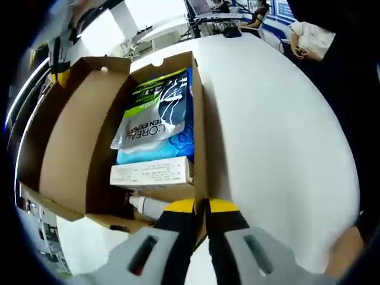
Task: Operate the shoe box by opening the lid, removing the specified soft item, and placing it in the target area until the item is outside and the box remains undamaged.
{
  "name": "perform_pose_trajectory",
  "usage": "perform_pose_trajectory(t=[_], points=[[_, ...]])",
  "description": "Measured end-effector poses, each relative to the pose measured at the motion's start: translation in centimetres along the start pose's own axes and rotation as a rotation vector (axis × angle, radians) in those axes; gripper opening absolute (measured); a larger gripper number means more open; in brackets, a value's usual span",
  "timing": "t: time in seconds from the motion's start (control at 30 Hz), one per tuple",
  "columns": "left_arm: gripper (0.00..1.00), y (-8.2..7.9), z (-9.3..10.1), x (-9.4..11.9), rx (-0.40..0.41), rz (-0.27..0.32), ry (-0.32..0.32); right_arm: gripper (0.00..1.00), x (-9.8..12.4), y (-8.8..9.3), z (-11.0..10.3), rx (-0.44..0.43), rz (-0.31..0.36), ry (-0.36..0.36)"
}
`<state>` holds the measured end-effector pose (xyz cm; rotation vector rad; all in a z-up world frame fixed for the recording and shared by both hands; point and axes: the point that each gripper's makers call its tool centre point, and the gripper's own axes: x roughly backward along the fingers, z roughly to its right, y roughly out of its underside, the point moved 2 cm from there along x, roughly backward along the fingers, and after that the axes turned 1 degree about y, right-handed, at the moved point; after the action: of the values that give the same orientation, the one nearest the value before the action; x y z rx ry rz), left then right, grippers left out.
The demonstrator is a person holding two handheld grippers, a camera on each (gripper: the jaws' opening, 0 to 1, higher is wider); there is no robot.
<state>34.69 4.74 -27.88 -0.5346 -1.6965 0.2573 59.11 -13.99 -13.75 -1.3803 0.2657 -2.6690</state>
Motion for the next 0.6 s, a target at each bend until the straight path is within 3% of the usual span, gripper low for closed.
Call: perform_pose_trajectory(t=[0.37,0.6], points=[[0.05,0.0,-0.1,0.0,0.000,-0.004,0.000,0.03,-1.6,0.4,0.6,-0.001,-0.044,-0.162],[0.05,0.1,-0.2,0.0,-0.005,-0.002,-0.001,0.03,-3.5,0.9,0.6,0.006,-0.060,-0.202]])
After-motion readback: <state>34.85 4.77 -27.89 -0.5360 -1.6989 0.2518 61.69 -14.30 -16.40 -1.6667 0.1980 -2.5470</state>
